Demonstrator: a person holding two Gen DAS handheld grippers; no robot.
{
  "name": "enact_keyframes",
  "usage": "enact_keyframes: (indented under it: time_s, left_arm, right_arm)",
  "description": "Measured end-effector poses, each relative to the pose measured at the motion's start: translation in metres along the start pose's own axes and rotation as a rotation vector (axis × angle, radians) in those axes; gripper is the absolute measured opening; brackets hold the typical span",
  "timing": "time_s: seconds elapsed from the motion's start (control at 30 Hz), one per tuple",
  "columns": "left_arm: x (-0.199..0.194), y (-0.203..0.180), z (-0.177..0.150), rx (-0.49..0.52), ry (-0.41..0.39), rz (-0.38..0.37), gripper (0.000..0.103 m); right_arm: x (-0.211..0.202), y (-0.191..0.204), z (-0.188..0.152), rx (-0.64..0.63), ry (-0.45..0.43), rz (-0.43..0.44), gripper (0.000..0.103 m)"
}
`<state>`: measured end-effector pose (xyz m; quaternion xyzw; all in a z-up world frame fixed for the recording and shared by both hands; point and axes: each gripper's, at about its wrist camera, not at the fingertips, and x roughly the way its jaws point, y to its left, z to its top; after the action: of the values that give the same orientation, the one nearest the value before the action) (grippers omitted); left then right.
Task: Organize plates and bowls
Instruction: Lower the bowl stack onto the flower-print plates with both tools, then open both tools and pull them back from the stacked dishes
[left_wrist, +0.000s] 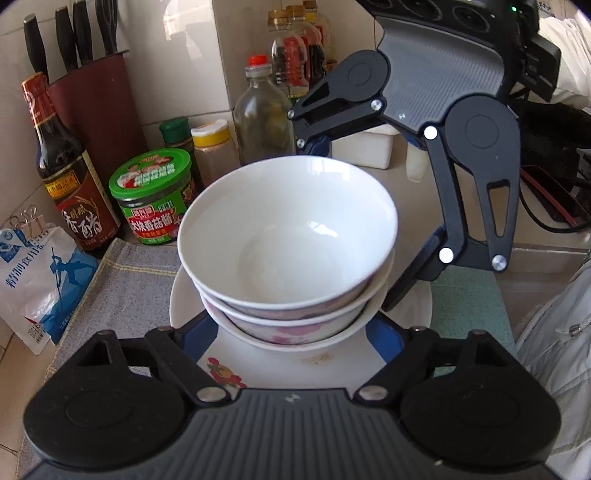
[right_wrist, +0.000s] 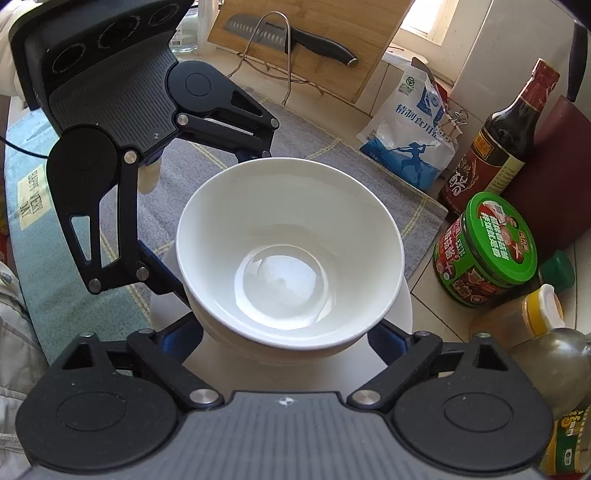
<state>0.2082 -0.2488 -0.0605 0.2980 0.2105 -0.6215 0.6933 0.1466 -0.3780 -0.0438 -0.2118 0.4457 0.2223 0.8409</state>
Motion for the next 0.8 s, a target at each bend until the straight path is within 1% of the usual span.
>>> enact_keyframes:
  time_s: [0.07, 0.1, 0.17, 0.23, 0.27, 0.37, 0.4, 0.47, 0.5, 0.57, 0.7, 0.8]
  left_arm:
    - [-0.008, -0.003, -0.001, 0.006, -0.025, 0.027, 0.095]
    - [-0.012, -0.004, -0.002, 0.001, -0.038, 0.029, 0.099]
    - [-0.022, -0.007, -0.007, -0.014, -0.068, 0.049, 0.100]
    - [-0.035, -0.011, -0.013, -0.023, -0.101, 0.095, 0.100]
    - [-0.044, -0.015, -0.016, -0.031, -0.128, 0.132, 0.100]
    - [-0.071, -0.024, -0.023, -0.076, -0.216, 0.233, 0.103]
    - [-0.079, -0.026, -0.023, -0.094, -0.228, 0.262, 0.103]
    - [-0.092, -0.031, -0.022, -0.141, -0.241, 0.319, 0.103]
    - [-0.098, -0.032, -0.021, -0.174, -0.236, 0.346, 0.103]
    - [-0.109, -0.034, -0.018, -0.251, -0.216, 0.377, 0.102]
    - [-0.128, -0.030, -0.015, -0.433, -0.149, 0.405, 0.102]
    - [-0.143, -0.032, -0.016, -0.513, -0.128, 0.410, 0.103]
  right_arm:
    - [-0.004, 0.001, 0.001, 0.018, -0.004, -0.012, 0.103]
    - [-0.005, 0.003, 0.001, 0.022, 0.004, -0.031, 0.103]
    - [-0.007, 0.008, 0.000, 0.034, 0.021, -0.071, 0.103]
    - [-0.012, 0.016, -0.002, 0.070, 0.031, -0.107, 0.103]
    - [-0.015, 0.021, -0.002, 0.086, 0.034, -0.128, 0.103]
    - [-0.026, 0.040, 0.001, 0.145, 0.050, -0.231, 0.103]
    - [-0.030, 0.046, 0.004, 0.176, 0.064, -0.270, 0.103]
    - [-0.037, 0.054, 0.010, 0.263, 0.080, -0.357, 0.103]
    - [-0.041, 0.057, 0.013, 0.328, 0.084, -0.395, 0.103]
    - [-0.051, 0.063, 0.017, 0.470, 0.078, -0.458, 0.103]
    - [-0.073, 0.088, 0.020, 0.740, 0.002, -0.580, 0.103]
    - [-0.084, 0.110, 0.017, 0.901, -0.052, -0.634, 0.103]
